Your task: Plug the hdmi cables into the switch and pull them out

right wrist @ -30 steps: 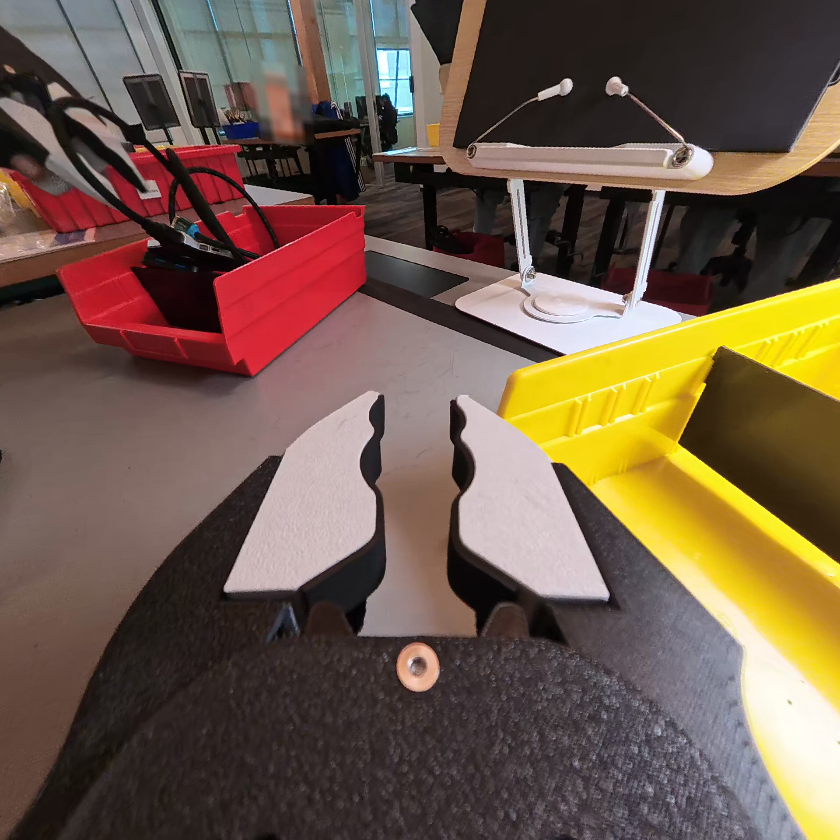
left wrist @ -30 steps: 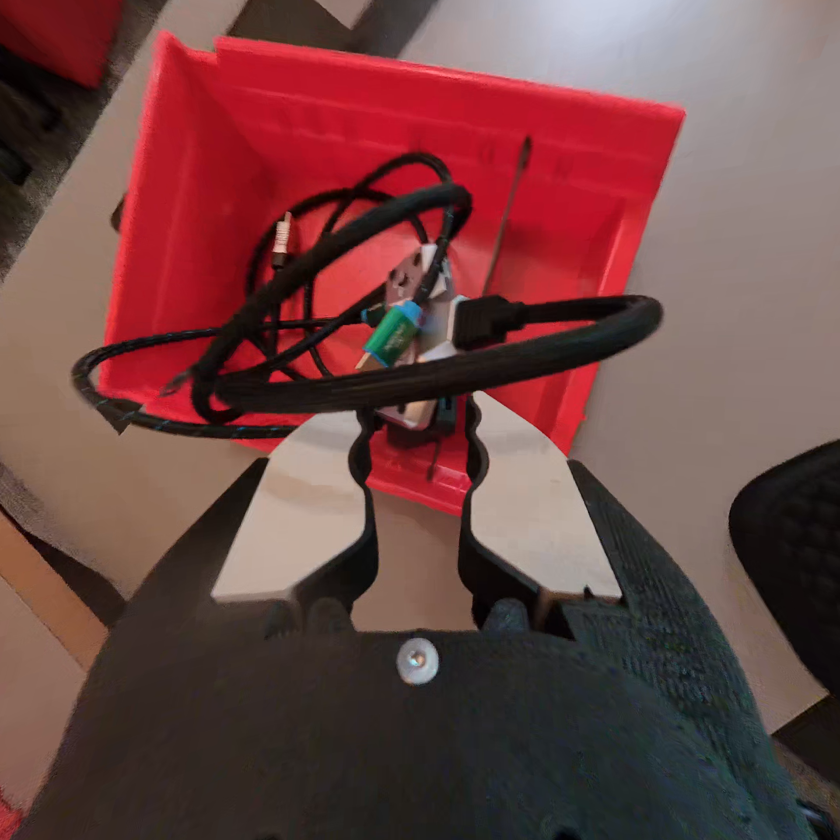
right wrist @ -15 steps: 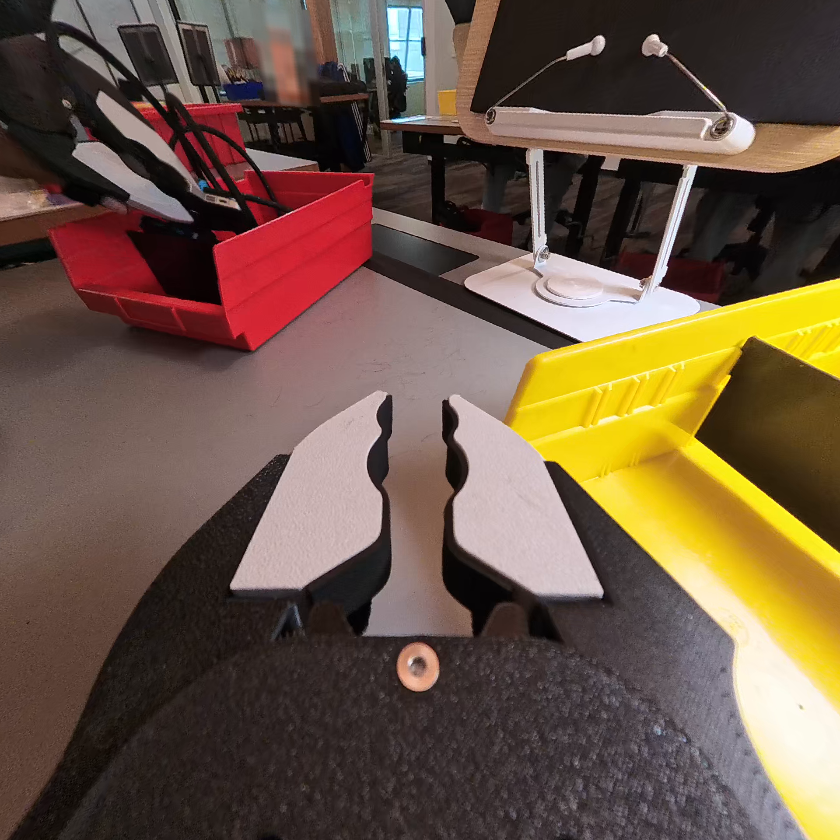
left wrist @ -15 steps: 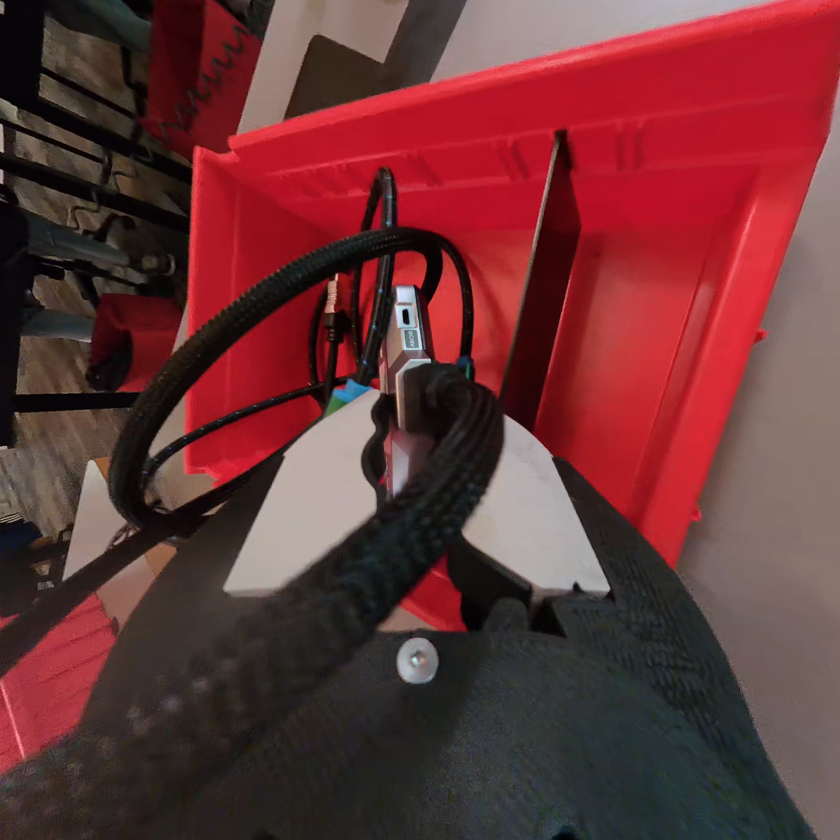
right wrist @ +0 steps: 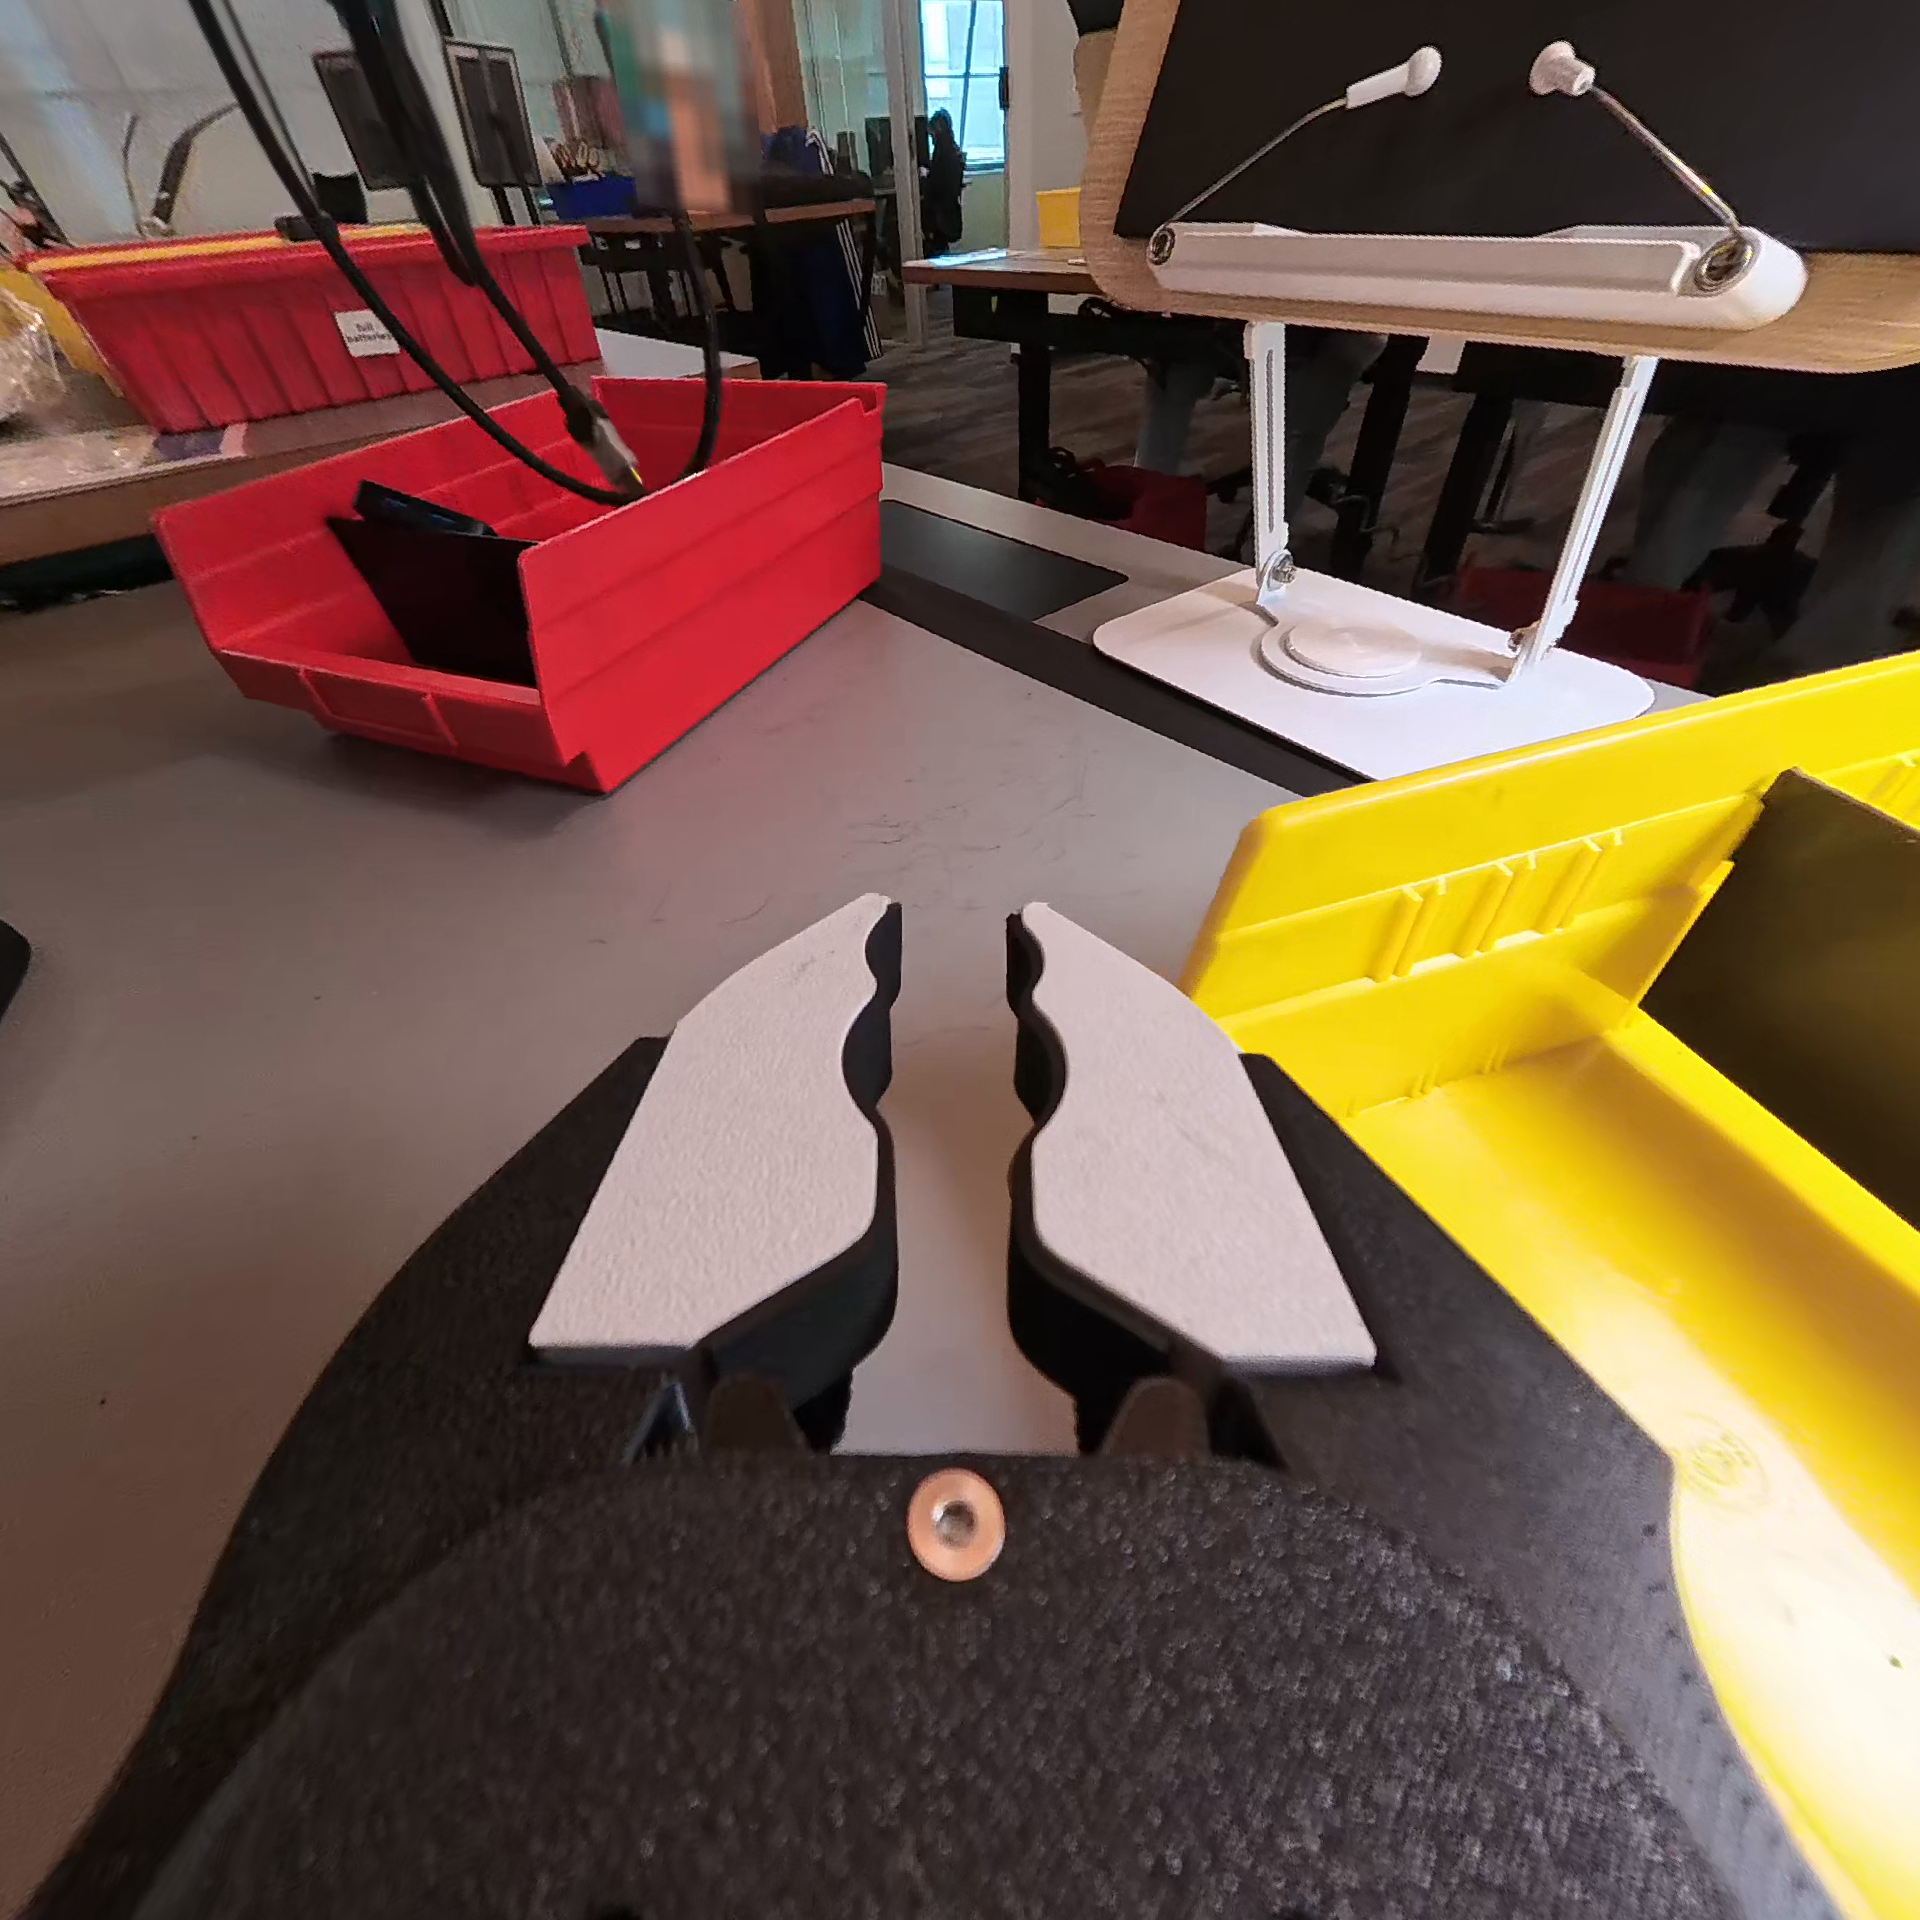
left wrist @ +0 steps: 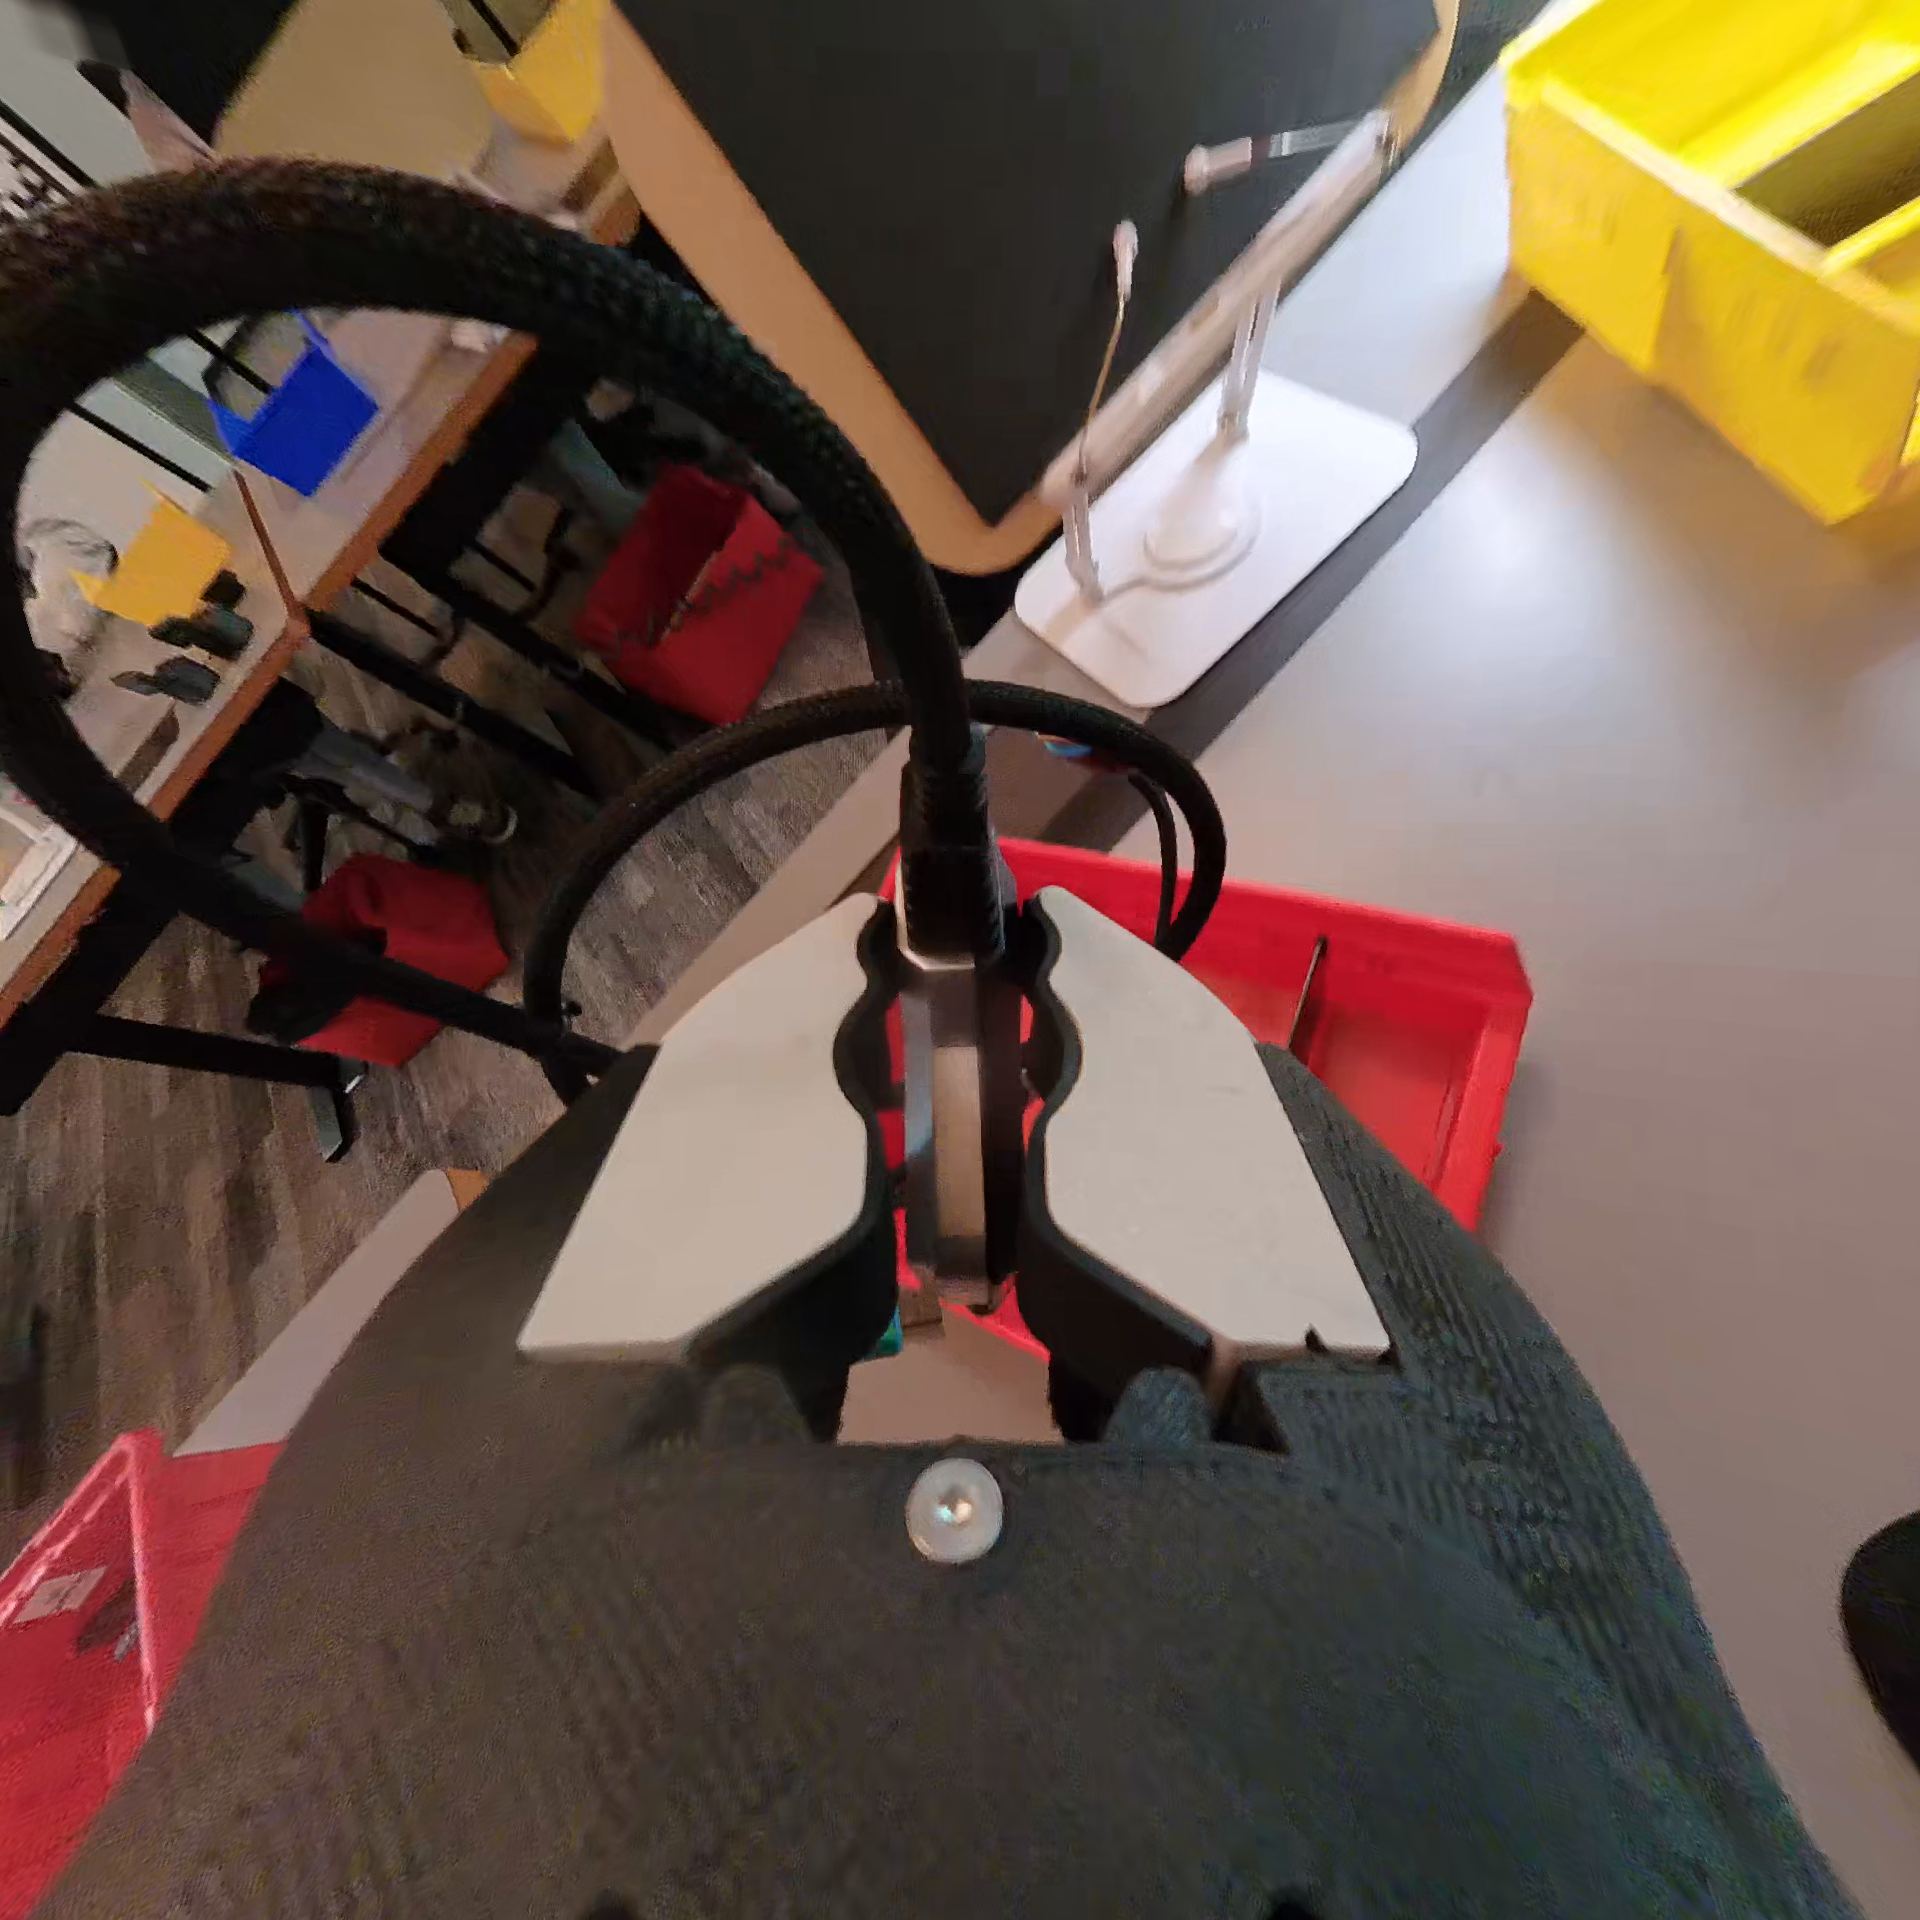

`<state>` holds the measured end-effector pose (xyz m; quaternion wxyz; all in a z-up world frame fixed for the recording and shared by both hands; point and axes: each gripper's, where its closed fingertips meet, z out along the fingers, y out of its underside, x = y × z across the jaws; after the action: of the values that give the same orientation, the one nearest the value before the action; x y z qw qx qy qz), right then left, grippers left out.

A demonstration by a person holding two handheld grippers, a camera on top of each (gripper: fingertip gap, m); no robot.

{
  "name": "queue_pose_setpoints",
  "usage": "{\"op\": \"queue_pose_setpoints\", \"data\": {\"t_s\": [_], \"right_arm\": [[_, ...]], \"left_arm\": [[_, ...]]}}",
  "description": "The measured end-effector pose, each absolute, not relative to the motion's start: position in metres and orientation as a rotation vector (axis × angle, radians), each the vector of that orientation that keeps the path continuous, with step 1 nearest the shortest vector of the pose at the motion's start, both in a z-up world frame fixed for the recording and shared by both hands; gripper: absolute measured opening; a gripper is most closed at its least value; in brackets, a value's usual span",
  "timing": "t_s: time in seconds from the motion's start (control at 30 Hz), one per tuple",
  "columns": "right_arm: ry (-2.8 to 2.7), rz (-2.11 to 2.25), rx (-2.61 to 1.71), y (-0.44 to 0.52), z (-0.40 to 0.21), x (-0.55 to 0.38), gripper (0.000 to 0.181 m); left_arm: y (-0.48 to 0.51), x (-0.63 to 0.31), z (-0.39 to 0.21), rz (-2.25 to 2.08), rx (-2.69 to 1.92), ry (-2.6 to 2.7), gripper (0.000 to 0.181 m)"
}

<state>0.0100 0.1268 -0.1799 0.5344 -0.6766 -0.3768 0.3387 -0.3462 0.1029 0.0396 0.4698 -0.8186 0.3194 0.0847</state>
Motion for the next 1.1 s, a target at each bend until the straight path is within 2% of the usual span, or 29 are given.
{"op": "queue_pose_setpoints", "data": {"t_s": [0.03, 0.27, 0.5, 0.73, 0.83, 0.93, 1.1], "right_arm": [[-0.898, 0.809, -1.614, 0.127, -0.180, 0.010, 0.019], [-0.902, 0.829, -1.628, 0.125, -0.184, 0.008, 0.018], [-0.903, 0.883, -1.581, 0.118, -0.173, 0.004, 0.019], [-0.964, 1.374, -1.384, 0.047, -0.109, -0.042, 0.019], [-1.011, 1.426, -1.347, 0.013, -0.090, -0.075, 0.021], [-0.988, 1.354, -1.448, 0.001, -0.088, -0.110, 0.029], [-0.668, 1.717, -1.394, 0.001, -0.040, -0.136, 0.042]], "left_arm": [[0.101, -0.342, 0.053, 0.195, -1.996, 0.769, 0.023], [0.092, -0.328, 0.078, 0.148, -2.224, 0.723, 0.023], [0.084, -0.286, 0.119, -0.127, -2.081, 0.643, 0.023], [0.077, -0.208, 0.131, -0.419, -1.873, 0.701, 0.023], [0.080, -0.165, 0.134, -0.490, -1.773, 0.735, 0.023], [0.089, -0.128, 0.141, -0.550, -1.628, 0.679, 0.023], [0.103, -0.100, 0.137, -0.760, -1.388, 0.460, 0.023]]}}
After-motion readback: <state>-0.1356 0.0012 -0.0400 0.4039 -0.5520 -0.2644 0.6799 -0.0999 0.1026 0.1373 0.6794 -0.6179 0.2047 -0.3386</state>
